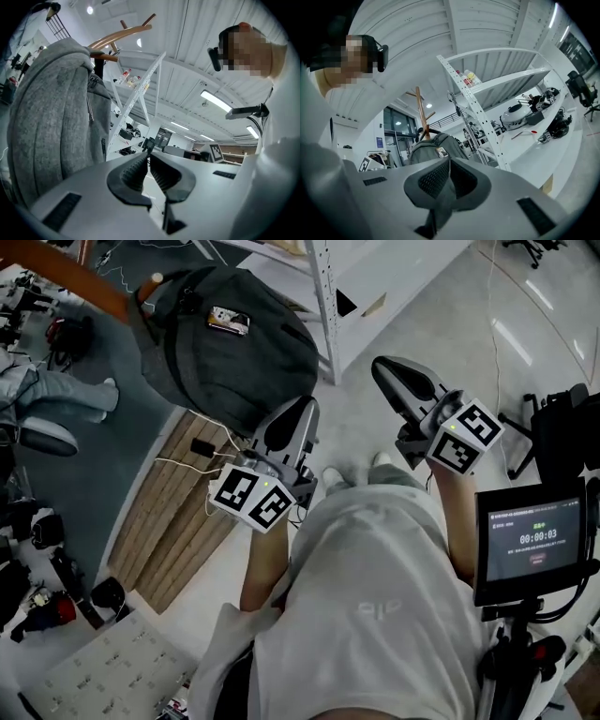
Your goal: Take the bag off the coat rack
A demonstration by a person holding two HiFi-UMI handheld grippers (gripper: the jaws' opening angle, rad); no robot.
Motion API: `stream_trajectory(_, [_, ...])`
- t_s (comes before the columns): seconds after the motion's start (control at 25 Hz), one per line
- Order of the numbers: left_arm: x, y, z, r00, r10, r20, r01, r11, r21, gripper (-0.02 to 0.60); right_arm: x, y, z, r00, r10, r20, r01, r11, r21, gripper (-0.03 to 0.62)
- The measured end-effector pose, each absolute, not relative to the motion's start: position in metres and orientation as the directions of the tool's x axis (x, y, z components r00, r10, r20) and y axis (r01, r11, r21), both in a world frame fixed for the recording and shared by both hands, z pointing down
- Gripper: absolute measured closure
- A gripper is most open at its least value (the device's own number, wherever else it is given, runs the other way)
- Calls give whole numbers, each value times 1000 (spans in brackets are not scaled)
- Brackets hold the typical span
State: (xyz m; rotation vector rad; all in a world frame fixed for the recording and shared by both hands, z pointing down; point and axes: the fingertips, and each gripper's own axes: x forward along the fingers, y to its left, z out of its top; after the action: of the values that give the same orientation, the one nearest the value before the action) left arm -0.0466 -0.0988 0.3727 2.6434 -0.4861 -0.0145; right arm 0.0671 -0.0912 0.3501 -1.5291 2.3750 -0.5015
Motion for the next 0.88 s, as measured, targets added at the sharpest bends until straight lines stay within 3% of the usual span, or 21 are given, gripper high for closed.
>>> stream_trajectory(0.44, [-77,-137,369,853,-517,68,-499,-772,394,574,48,-155,359,-537,-842,-62,-730,500,-467,583])
stream_trajectory(0.72, [-137,-184,332,714,-700,5,-654,-664,363,571,22,-228,333,-611,-787,-89,-683,580,-444,582])
stream_trajectory(0.88, [-186,-186,312,625,-780,-30,-721,-592,360,537,-11,-256,305,-645,-756,-112,-664,627,-407,580])
